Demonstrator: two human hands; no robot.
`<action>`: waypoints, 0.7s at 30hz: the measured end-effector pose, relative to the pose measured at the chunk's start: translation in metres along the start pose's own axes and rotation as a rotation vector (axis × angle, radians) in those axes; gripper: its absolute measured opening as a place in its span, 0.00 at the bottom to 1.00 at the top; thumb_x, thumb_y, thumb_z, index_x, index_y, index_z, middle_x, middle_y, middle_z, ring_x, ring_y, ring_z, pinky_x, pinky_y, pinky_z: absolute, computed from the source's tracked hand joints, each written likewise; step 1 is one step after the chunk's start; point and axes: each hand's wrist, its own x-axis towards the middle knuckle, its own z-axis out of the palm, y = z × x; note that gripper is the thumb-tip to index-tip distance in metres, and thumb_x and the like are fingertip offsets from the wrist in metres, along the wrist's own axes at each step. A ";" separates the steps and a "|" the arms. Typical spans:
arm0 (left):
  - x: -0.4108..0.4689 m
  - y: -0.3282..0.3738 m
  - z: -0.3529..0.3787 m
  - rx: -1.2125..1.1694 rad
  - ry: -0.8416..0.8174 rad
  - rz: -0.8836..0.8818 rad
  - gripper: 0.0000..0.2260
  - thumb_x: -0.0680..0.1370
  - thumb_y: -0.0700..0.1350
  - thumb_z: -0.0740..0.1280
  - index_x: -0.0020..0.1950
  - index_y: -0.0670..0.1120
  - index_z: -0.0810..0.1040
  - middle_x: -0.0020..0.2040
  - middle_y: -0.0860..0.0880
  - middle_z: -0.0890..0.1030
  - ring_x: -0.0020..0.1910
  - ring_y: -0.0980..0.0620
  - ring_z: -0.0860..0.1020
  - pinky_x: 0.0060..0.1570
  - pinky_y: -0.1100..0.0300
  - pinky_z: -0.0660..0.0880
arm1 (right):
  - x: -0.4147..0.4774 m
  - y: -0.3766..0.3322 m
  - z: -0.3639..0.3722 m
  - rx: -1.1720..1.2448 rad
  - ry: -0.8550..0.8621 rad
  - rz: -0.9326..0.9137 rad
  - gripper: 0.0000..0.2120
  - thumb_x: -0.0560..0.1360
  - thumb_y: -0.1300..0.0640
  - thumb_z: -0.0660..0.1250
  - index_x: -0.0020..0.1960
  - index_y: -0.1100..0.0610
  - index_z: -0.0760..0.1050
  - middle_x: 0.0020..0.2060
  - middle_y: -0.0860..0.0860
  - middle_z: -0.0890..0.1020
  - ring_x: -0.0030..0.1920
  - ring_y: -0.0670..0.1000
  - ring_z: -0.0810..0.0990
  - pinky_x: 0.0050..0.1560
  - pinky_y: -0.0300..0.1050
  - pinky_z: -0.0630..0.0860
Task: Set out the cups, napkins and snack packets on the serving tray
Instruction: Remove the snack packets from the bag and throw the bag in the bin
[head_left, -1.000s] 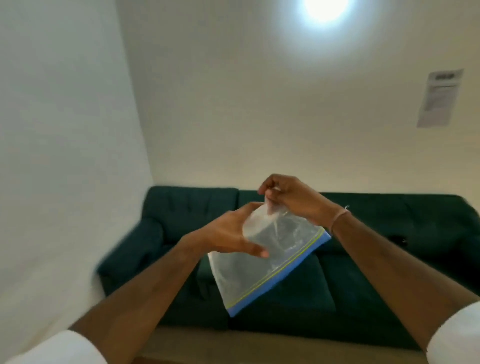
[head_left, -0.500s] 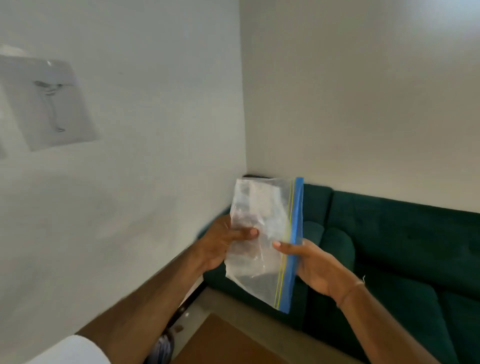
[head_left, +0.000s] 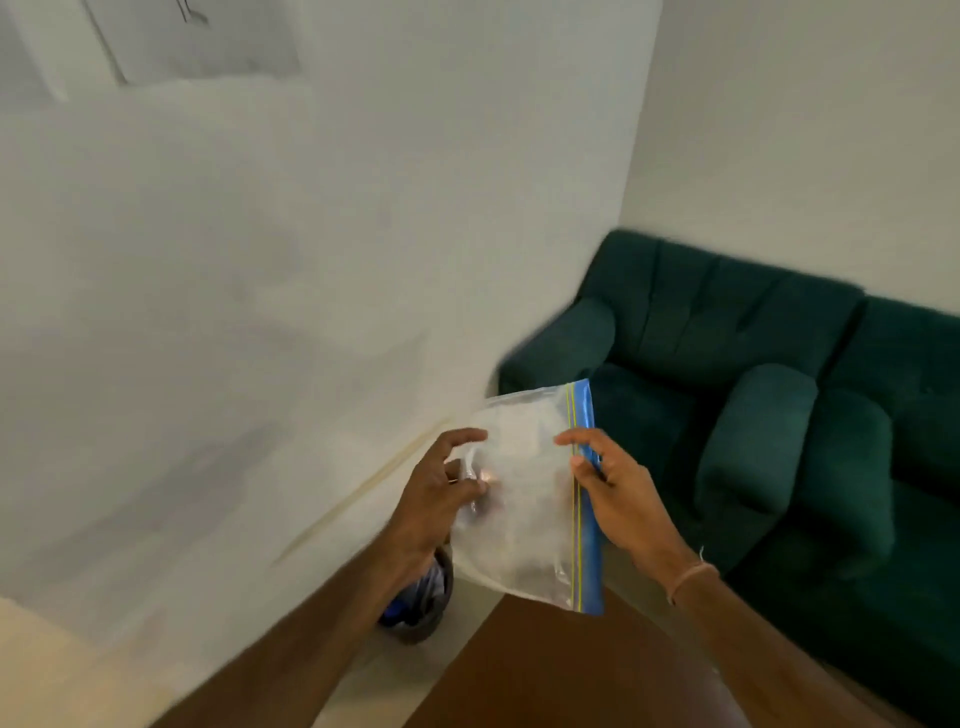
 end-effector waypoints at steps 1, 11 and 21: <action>0.008 -0.015 -0.019 -0.009 -0.041 -0.023 0.26 0.70 0.34 0.70 0.64 0.54 0.79 0.49 0.38 0.82 0.48 0.45 0.81 0.51 0.50 0.77 | 0.013 0.004 0.022 0.002 -0.048 0.033 0.15 0.82 0.57 0.63 0.57 0.36 0.78 0.42 0.41 0.84 0.40 0.39 0.80 0.44 0.35 0.76; 0.087 -0.271 -0.165 0.262 -0.085 -0.367 0.11 0.70 0.42 0.79 0.45 0.55 0.81 0.57 0.58 0.77 0.56 0.58 0.77 0.53 0.65 0.76 | 0.108 0.154 0.244 -0.604 -0.663 0.133 0.14 0.72 0.43 0.74 0.55 0.47 0.80 0.57 0.45 0.69 0.59 0.48 0.69 0.57 0.44 0.70; 0.170 -0.522 -0.222 -0.367 0.013 -0.899 0.29 0.70 0.44 0.77 0.69 0.41 0.71 0.64 0.37 0.80 0.59 0.37 0.81 0.56 0.39 0.79 | 0.185 0.349 0.453 -0.161 -0.347 0.613 0.15 0.74 0.54 0.75 0.55 0.57 0.73 0.50 0.58 0.81 0.43 0.51 0.77 0.43 0.49 0.77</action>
